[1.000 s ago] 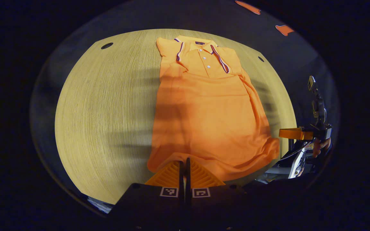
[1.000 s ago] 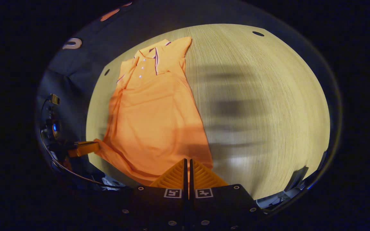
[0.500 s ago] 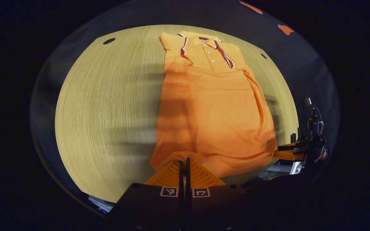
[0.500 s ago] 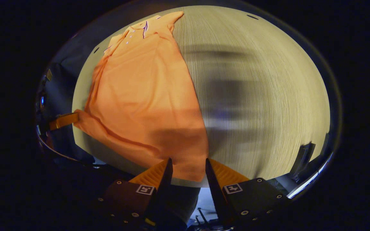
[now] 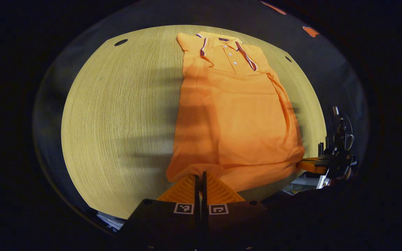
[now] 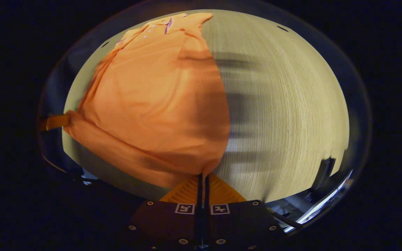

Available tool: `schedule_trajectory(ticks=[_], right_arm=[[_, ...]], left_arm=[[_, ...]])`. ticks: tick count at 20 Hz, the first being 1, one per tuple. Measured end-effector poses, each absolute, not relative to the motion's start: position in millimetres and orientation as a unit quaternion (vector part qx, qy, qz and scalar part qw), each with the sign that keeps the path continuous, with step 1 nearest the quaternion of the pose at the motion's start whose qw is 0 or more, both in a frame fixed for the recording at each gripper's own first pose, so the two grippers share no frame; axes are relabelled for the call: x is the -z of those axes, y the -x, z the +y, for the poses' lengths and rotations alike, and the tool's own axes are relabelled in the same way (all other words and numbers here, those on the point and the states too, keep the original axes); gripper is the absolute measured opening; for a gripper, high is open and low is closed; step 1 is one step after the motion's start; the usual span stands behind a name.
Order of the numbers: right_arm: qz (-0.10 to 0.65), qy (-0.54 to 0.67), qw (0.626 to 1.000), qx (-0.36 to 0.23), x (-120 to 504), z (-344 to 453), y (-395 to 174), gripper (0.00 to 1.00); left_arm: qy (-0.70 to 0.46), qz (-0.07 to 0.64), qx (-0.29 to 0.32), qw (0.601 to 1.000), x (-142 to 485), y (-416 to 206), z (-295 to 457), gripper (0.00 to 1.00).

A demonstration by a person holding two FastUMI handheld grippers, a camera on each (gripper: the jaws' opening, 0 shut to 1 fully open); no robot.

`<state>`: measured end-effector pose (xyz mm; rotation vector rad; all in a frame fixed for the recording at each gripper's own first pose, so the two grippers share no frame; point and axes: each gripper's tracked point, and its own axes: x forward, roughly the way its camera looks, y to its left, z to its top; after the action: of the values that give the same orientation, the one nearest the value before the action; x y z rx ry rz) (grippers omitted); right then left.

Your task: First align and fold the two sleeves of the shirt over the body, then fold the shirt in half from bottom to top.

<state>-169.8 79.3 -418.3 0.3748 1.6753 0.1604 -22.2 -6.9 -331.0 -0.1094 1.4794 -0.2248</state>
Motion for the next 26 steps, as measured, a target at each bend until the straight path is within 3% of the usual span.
schedule_trajectory(ticks=[5, 16, 26], right_arm=[[0.692, -0.208, 0.689, -0.057, 402, 74, 116, 0.01], [0.656, -0.277, 0.699, -0.056, 374, 81, 70, 0.01], [0.607, -0.272, 0.742, -0.084, 347, 77, -38, 0.00]], left_arm=[[0.061, 0.671, 0.111, 0.730, 329, 17, -7, 0.01], [0.078, 0.644, 0.140, 0.748, 305, -27, -11, 0.01], [0.084, 0.581, 0.155, 0.794, 271, -136, -23, 0.01]])
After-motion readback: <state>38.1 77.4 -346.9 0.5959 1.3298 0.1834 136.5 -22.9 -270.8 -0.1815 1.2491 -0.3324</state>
